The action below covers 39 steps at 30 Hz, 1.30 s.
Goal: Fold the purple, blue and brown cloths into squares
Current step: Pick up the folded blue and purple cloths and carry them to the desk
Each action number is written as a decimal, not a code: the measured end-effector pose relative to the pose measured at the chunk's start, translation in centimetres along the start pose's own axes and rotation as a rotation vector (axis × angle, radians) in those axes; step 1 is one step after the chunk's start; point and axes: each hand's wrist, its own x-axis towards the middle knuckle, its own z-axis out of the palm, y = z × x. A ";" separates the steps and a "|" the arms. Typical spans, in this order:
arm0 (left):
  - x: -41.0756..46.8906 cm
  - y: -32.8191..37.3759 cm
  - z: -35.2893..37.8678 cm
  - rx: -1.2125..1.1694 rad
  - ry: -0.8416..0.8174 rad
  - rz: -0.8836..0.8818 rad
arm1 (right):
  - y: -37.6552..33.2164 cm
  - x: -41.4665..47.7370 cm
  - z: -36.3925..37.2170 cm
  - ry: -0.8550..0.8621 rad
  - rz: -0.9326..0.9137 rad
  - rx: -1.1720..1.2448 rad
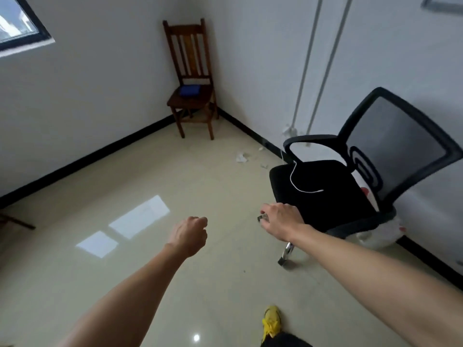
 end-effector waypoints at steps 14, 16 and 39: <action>25.3 -15.4 -8.1 -0.071 0.050 -0.266 | -5.5 37.4 -7.0 -0.071 -0.215 -0.115; 30.0 -18.5 -9.3 -0.109 0.047 -0.286 | -6.5 42.7 -7.3 -0.079 -0.191 -0.114; 85.9 -40.8 -25.4 -0.208 -0.063 -0.351 | -7.7 102.4 -16.5 -0.178 -0.039 -0.022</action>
